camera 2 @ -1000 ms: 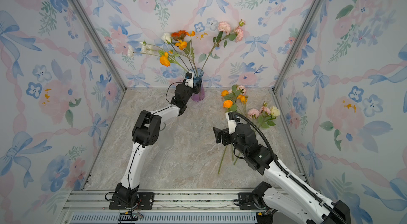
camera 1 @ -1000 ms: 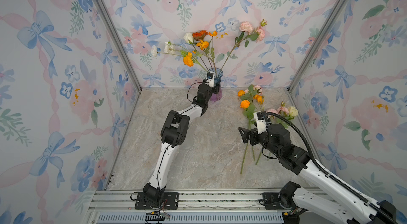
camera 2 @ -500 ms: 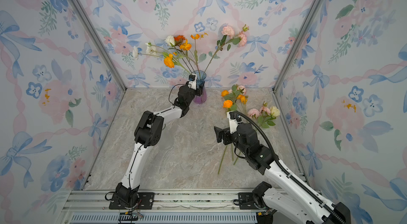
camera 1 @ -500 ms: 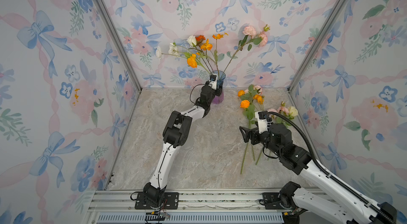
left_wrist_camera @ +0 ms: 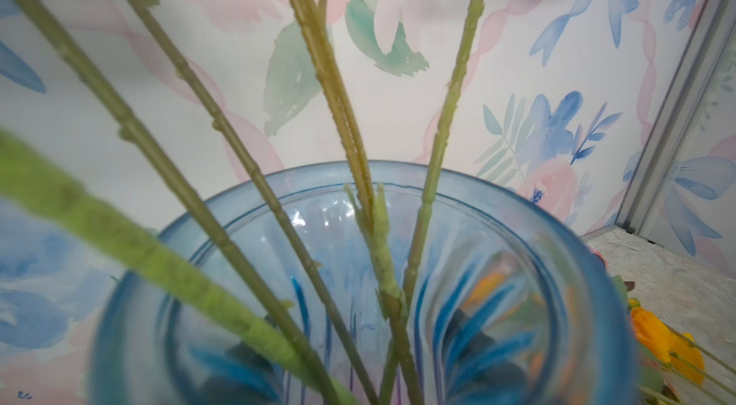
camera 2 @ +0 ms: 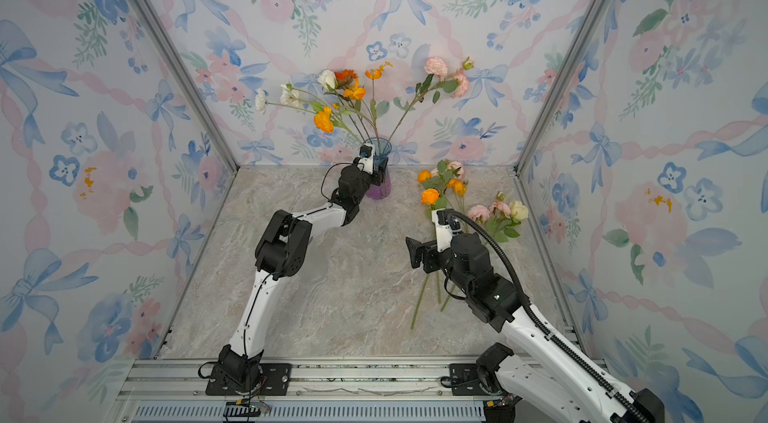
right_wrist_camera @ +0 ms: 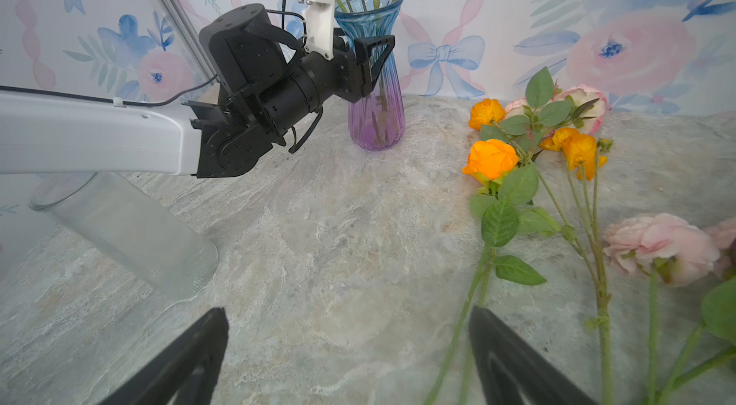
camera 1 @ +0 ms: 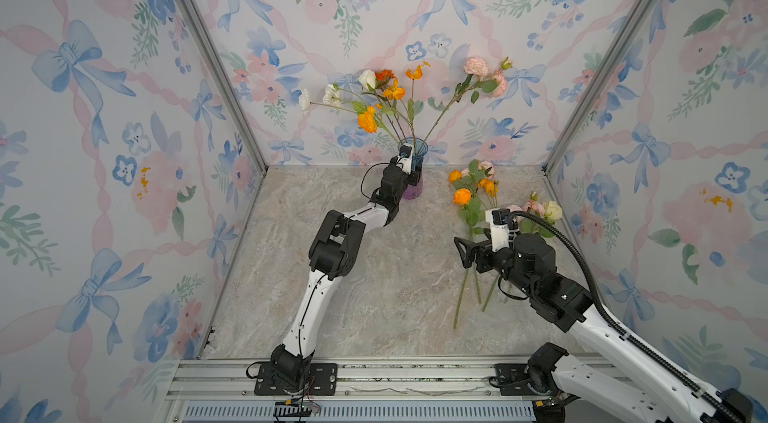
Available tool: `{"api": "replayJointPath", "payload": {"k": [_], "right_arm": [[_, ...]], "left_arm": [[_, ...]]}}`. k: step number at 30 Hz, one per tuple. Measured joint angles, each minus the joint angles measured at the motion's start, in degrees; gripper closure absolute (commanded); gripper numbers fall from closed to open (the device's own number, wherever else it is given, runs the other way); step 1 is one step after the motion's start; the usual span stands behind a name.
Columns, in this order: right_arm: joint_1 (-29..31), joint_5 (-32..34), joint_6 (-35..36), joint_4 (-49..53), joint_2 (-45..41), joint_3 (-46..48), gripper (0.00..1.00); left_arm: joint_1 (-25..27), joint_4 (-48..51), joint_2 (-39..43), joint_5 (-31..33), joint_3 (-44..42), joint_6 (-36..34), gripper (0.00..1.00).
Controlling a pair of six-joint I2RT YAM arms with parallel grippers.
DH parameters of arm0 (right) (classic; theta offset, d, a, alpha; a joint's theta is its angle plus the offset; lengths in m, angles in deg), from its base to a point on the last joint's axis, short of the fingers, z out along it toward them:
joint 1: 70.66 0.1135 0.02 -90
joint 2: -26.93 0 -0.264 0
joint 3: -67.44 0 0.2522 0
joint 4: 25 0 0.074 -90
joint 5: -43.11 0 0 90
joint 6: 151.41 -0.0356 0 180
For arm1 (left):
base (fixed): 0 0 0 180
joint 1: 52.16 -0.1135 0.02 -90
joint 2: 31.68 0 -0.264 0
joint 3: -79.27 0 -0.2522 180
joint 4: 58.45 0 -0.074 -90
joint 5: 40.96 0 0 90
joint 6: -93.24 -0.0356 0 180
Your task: Arrange the flowers into the vase
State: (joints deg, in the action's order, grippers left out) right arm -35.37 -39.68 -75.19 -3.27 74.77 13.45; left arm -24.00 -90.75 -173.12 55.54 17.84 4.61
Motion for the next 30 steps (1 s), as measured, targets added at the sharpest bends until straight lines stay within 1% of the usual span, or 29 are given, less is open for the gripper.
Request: {"api": "replayJointPath", "payload": {"k": [5, 7, 12, 17, 26, 30], "right_arm": [[0.00, -0.11, -0.22, 0.02, -0.59, 0.20, 0.03], [0.00, -0.17, -0.31, 0.04, -0.83, 0.24, 0.03], [0.00, -0.20, -0.39, 0.24, -1.36, 0.28, 0.03], [0.00, -0.17, -0.42, 0.59, -2.34, 0.46, 0.03], [0.00, -0.17, -0.68, 1.49, -4.17, 1.20, 0.03], [0.00, -0.17, -0.87, 1.60, -5.99, 1.77, 0.03]], "left_arm": [[0.61, -2.78, 0.07, 0.85, -1.81, -1.11, 0.25], [0.92, -4.63, 0.33, 1.68, -2.93, -2.10, 0.03], [1.53, -7.80, 2.62, 3.19, -4.59, -2.75, 0.02], [2.01, -8.17, 3.89, 4.28, -6.54, -2.95, 0.02], [3.23, -9.18, 7.56, 8.94, -12.07, -3.93, 0.02], [3.50, -9.18, 9.73, 9.57, -14.71, -3.69, 0.02]]}}
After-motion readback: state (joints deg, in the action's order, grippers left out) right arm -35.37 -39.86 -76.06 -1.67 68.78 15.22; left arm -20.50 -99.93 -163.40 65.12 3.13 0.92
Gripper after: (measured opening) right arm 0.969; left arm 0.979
